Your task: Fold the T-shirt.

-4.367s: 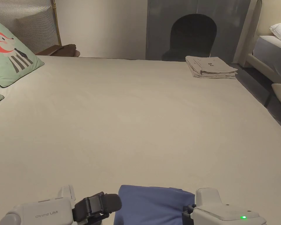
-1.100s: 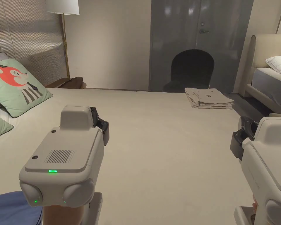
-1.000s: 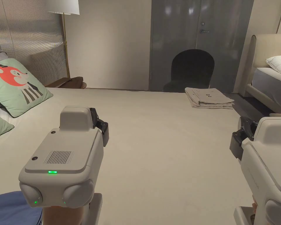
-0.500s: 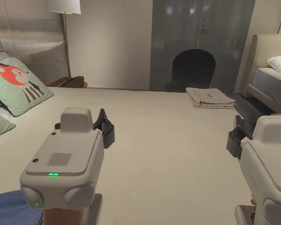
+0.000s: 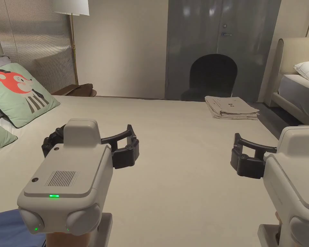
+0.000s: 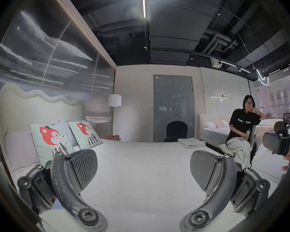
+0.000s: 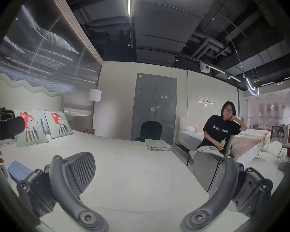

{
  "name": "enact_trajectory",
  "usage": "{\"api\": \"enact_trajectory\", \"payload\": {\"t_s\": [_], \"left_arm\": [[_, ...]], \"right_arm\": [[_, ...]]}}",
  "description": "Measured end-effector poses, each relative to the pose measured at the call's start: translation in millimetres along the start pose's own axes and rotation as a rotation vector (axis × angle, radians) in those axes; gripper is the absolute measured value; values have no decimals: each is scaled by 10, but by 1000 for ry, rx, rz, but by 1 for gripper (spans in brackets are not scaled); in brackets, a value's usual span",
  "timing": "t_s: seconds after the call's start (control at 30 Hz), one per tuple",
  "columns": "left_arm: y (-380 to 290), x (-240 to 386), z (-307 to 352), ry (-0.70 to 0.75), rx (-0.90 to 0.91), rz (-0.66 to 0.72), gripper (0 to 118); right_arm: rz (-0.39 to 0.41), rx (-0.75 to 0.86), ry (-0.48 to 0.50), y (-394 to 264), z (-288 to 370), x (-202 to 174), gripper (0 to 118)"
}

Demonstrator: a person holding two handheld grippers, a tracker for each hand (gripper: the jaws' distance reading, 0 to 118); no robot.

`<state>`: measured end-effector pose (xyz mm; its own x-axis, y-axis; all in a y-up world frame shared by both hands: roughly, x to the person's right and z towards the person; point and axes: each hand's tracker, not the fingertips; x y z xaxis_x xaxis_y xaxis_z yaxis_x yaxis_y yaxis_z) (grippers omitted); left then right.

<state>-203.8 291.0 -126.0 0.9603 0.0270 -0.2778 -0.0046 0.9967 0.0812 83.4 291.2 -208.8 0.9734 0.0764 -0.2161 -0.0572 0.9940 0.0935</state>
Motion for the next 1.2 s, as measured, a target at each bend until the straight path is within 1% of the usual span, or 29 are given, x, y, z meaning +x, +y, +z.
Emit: {"api": "enact_trajectory", "payload": {"t_s": [0.27,0.5,0.6,0.77,1.03,1.2], "left_arm": [[-7,7,8,4,-1,5,111],[9,12,15,13,3,-8,111],[11,0,28,-2,11,13,111],[17,-6,36,19,20,18,111],[13,-12,43,18,15,13,111],[17,-10,56,16,14,10,111]], "right_arm": [[23,9,-3,30,30,-40,115],[9,9,-10,43,46,-32,115],[7,7,-11,72,66,-38,115],[2,7,-7,64,66,-33,115],[27,11,-28,71,85,-51,115],[8,19,-36,69,70,-41,115]]}}
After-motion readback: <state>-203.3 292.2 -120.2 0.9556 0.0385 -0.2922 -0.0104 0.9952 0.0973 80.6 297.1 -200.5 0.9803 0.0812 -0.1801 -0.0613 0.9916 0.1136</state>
